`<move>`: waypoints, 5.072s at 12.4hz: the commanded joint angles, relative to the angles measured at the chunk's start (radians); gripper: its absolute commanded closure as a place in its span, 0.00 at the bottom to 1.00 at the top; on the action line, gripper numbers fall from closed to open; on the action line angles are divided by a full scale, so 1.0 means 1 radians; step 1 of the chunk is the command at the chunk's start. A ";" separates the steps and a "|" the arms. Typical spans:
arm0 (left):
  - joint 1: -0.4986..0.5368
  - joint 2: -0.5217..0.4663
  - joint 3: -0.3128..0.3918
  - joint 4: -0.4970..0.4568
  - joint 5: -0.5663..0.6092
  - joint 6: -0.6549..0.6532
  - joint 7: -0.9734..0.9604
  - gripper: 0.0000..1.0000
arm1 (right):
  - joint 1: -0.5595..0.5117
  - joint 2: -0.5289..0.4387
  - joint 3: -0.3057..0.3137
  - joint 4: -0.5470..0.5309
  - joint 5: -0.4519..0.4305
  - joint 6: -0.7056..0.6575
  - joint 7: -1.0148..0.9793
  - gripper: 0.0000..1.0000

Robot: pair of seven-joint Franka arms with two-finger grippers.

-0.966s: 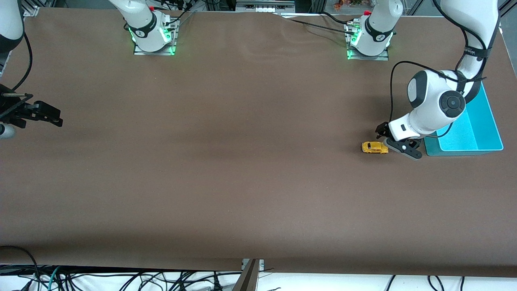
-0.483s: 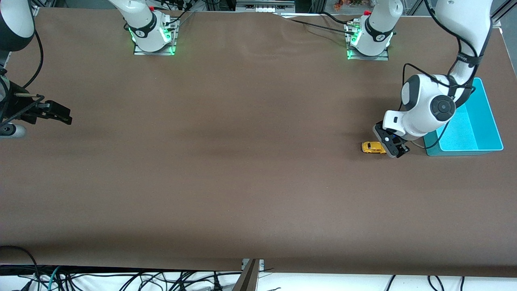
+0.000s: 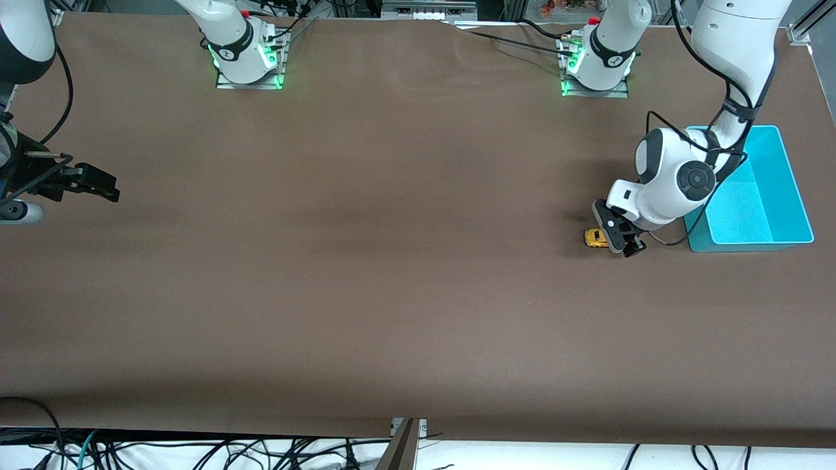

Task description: Wind and store yellow beetle car

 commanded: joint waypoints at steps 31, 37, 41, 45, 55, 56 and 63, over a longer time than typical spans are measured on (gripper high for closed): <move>0.306 -0.115 0.368 -0.122 0.248 -0.214 0.691 0.81 | 0.001 0.017 0.002 0.034 0.005 -0.007 0.006 0.00; 0.306 -0.056 0.376 -0.120 0.176 -0.228 0.704 0.00 | 0.001 0.017 0.002 0.034 0.007 -0.004 0.009 0.00; 0.290 -0.197 0.375 -0.084 0.183 -0.437 0.701 0.00 | 0.003 0.017 0.002 0.034 0.005 0.000 0.011 0.00; 0.267 -0.381 0.362 -0.048 0.184 -0.475 0.703 0.00 | -0.002 0.017 0.002 0.034 0.007 0.002 0.008 0.00; 0.214 -0.360 0.146 0.366 -0.105 -0.776 -0.112 0.00 | -0.006 0.030 -0.001 0.034 -0.015 0.005 0.006 0.00; 0.211 -0.378 0.108 0.366 -0.096 -0.783 -0.245 0.00 | -0.005 0.030 -0.001 0.034 -0.015 0.005 0.006 0.00; 0.050 -0.380 -0.041 0.504 0.058 -0.957 -1.141 0.00 | -0.002 0.039 0.000 0.034 -0.013 0.013 0.008 0.00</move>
